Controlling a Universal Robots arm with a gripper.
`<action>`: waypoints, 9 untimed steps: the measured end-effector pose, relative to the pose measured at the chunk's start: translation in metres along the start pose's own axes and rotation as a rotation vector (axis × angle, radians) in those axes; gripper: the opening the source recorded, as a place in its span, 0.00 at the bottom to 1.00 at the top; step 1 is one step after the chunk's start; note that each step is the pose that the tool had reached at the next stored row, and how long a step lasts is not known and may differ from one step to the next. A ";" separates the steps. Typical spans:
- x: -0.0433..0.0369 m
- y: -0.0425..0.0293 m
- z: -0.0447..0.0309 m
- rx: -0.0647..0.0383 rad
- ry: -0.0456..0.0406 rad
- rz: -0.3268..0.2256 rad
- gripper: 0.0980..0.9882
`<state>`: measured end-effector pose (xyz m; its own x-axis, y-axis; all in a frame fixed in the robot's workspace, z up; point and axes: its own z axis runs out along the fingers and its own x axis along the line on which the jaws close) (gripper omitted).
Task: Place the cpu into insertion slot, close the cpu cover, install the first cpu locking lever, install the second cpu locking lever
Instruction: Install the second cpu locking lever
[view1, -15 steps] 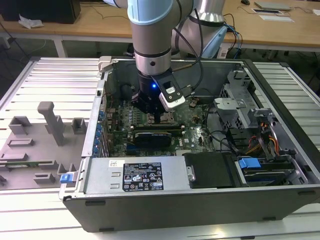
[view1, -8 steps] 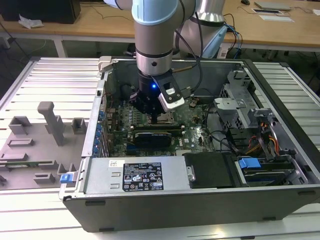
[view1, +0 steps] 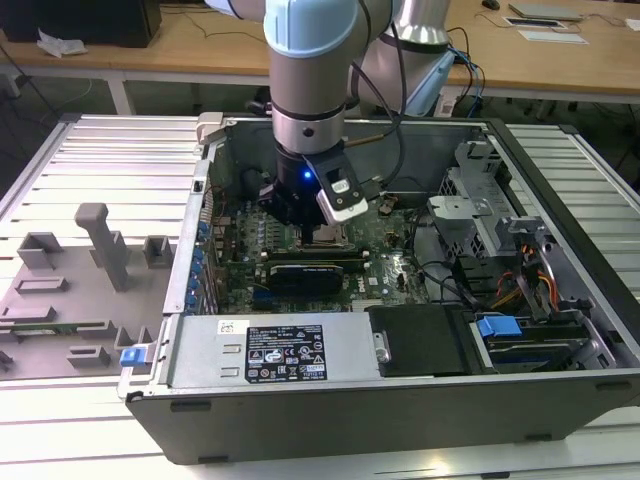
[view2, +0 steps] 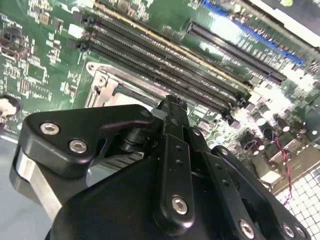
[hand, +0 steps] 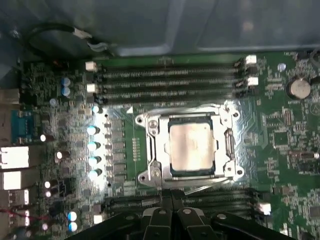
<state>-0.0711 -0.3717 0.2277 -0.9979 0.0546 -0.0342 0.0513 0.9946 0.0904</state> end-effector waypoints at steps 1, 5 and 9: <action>0.0003 -0.0016 0.0004 -0.009 0.0002 -0.001 0.01; 0.0002 -0.0122 0.0018 -0.037 0.0019 -0.004 0.01; 0.0031 -0.0194 0.0048 -0.079 0.0040 -0.005 0.01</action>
<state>-0.0750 -0.3903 0.2210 -0.9983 0.0495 -0.0308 0.0436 0.9847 0.1689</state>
